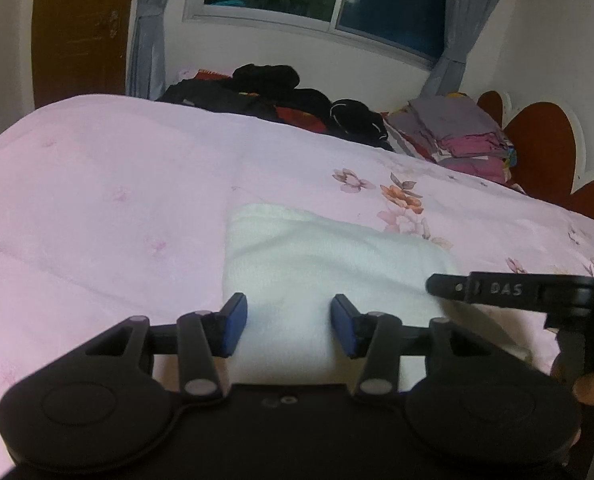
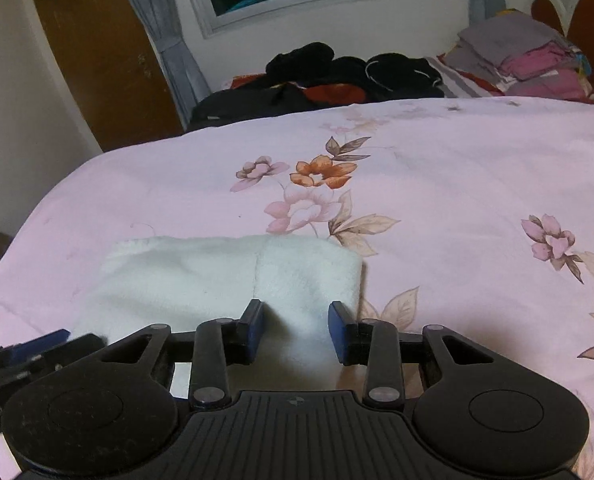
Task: Fold small clothes
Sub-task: 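Lay the sweater edge down and open both grippers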
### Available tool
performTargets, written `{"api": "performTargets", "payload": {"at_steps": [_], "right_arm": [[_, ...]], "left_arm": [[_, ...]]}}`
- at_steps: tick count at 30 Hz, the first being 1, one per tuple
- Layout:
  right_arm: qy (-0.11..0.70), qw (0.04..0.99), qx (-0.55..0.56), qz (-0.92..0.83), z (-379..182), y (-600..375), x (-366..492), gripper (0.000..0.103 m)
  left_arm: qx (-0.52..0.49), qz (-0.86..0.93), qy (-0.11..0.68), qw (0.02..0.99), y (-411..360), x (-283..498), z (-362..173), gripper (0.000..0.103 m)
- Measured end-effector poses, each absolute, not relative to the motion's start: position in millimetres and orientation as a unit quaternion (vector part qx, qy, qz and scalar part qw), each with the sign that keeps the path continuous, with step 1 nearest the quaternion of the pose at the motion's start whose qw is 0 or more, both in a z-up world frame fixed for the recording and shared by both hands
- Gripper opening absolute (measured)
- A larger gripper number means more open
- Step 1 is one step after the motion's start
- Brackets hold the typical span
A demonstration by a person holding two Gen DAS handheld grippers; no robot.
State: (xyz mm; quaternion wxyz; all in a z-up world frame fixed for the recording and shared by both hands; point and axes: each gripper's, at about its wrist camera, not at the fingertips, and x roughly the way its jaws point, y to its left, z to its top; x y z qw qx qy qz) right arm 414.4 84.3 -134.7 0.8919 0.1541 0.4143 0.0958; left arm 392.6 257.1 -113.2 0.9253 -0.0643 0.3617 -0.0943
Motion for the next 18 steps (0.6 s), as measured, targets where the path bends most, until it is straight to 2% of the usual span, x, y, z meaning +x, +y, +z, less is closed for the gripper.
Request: {"api": "performTargets", "payload": {"at_steps": [5,10,16,18], "right_arm": [[0.389,0.898,0.17,0.115,-102.6,78.2,380.3,0.036],[0.381,0.905,0.13,0.137,-81.7,90.8,323.4,0.036],[0.42,0.891,0.119,0.127,-99.2,107.6,277.1,0.036],[0.436,0.888,0.108,0.104,-111.3,109.6,268.1,0.036]], "left_arm": [[-0.071,-0.087,0.379,0.919,260.0,377.3,-103.2,0.048],[-0.071,-0.089,0.396,0.911,260.0,342.7,-101.9,0.05],[-0.047,-0.101,0.411,0.905,252.0,308.3,-114.5,0.053],[-0.029,-0.101,0.412,0.905,250.7,303.6,-118.3,0.058]]}}
